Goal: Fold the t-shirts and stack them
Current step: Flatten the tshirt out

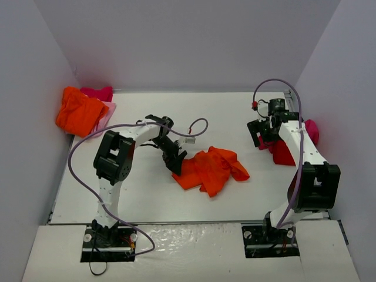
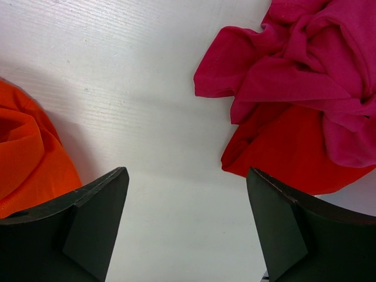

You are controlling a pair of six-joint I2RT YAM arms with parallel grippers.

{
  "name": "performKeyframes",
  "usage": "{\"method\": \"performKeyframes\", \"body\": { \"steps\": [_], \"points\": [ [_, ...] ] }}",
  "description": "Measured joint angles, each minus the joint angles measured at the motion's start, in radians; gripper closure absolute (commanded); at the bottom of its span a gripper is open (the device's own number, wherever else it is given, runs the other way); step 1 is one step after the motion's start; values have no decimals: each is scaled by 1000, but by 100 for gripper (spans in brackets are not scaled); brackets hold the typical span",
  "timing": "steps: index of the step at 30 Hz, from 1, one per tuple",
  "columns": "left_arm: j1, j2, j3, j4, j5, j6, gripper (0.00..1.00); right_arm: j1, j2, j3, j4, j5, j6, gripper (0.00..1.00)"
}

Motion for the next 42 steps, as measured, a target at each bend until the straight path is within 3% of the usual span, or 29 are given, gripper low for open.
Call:
{"method": "performKeyframes", "body": {
  "steps": [1,5,8,16,22,30,36,42],
  "points": [
    [-6,10,12,-8,5,3,29,0,-3,-2,1,3,0,21],
    [-33,32,33,-32,22,18,62,0,-7,-8,3,7,0,21],
    [-57,47,31,-47,17,37,98,1,-7,-17,5,9,0,21],
    [-77,16,-56,-13,-36,34,100,32,-7,-38,23,12,0,22],
    [-58,-138,-88,31,-135,-2,100,39,-8,-53,35,12,0,22],
    [77,-384,57,7,-262,-8,100,62,-51,-59,3,-125,-27,19],
    [123,-436,153,-20,-344,0,100,202,-80,-41,-57,-291,-51,14],
    [135,-459,152,-14,-432,-7,99,371,-39,-7,-92,-330,-77,16]
  ]
}}
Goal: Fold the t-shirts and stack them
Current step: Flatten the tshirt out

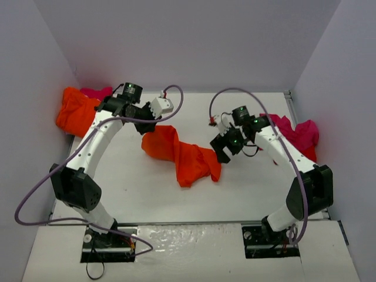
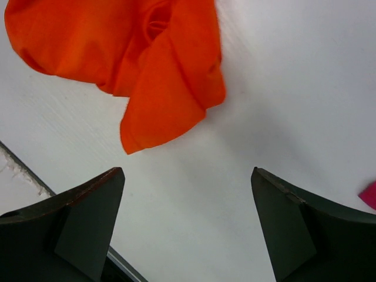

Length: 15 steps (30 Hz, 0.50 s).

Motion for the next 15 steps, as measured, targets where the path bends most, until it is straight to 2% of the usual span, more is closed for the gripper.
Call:
{"method": "performKeyframes", "body": {
  "steps": [5,8,9,10,11,15],
  "points": [
    [14,5,-40,37,-69,-24,99,123,175,3,-9,17,-6,18],
    [17,22,-68,70,-112,-47,99,180,268,3,-8,52,0,28],
    [17,30,-72,82,-130,-54,99,196,296,7,-7,77,8,52],
    [17,35,-76,96,-146,-62,99,206,315,13,-5,94,15,80],
    [17,39,-79,105,-158,-68,99,219,343,24,3,113,24,100],
    [19,43,-81,141,-208,-87,99,242,416,70,23,220,63,100]
  ]
}}
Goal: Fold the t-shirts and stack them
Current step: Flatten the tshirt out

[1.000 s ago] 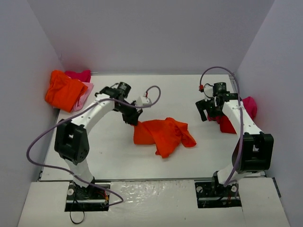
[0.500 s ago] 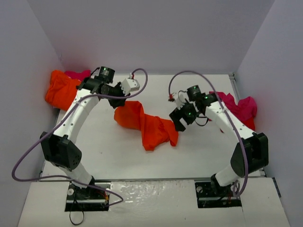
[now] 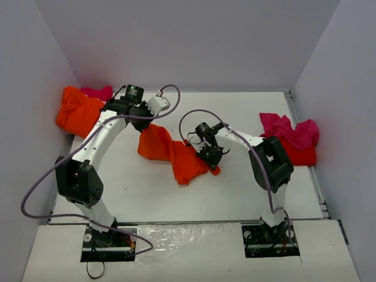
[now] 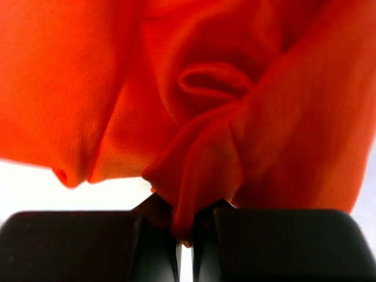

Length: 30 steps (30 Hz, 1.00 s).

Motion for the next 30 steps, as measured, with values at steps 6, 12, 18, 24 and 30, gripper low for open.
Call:
{"method": "performKeyframes", "body": {
  "steps": [6,12,18,24,30],
  "points": [
    [33,-26,-53,77,-61,-13,100,-34,-28,20,88,306,31,100],
    [125,-162,-136,195,-144,-39,100,-240,-192,102,277,543,28,100],
    [144,-366,-107,227,-142,-64,100,-343,-466,171,398,520,22,100],
    [152,-456,117,81,-1,-97,100,-318,-698,144,320,249,12,100],
    [152,-482,306,-77,140,-98,100,-319,-804,137,124,25,-21,100]
  ]
}}
